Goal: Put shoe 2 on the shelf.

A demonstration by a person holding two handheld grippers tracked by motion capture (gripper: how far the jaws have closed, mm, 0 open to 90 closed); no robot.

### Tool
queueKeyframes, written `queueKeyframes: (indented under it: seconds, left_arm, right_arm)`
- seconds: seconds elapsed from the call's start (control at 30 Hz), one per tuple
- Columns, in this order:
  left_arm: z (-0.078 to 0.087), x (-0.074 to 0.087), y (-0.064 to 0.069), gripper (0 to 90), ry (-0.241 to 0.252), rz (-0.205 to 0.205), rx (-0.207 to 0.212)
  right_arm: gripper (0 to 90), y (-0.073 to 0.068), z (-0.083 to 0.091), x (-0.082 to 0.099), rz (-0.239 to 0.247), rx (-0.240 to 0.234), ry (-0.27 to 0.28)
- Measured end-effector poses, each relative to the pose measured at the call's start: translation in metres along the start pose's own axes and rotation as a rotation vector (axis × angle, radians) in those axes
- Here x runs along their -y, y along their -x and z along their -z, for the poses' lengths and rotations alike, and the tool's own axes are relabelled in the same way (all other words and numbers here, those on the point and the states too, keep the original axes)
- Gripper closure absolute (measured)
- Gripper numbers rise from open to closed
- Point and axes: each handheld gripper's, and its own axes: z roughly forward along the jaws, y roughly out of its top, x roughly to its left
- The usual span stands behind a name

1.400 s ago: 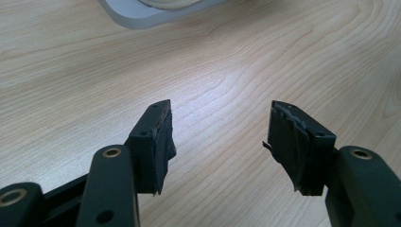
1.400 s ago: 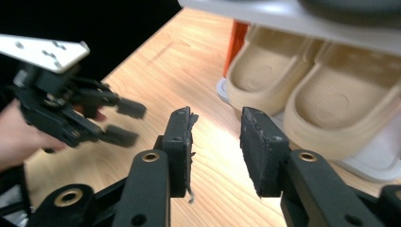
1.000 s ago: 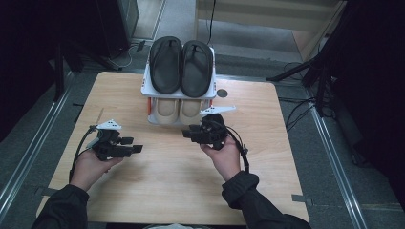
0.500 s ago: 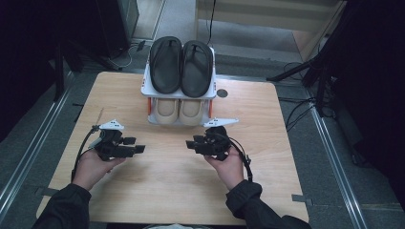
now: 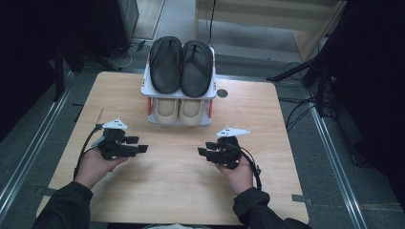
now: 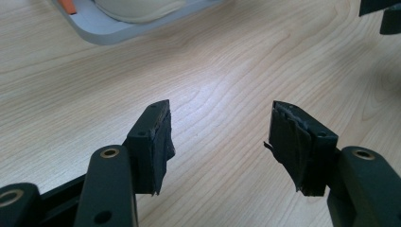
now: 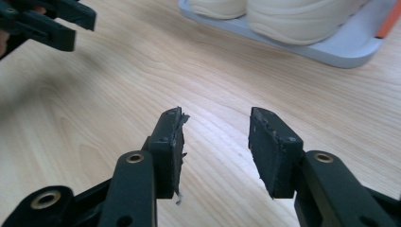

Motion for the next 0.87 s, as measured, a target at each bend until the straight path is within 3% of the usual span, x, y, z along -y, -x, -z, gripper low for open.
queueKeyframes:
  seconds: [0.33, 0.57, 0.87]
  left_arm:
    - [-0.004, -0.002, 0.002, 39.8, 0.009, 0.001, 0.005]
    - [-0.005, -0.002, 0.002, 39.4, 0.004, 0.006, 0.000]
    - [-0.006, -0.002, 0.002, 38.2, 0.005, 0.017, -0.003]
  right_arm:
    - [54.5, 0.008, 0.001, 0.000, -0.023, 0.020, 0.008]
    - [54.2, 0.004, -0.007, 0.001, 0.008, 0.022, -0.017]
    - [53.6, 0.005, -0.009, 0.001, 0.001, 0.020, -0.023]
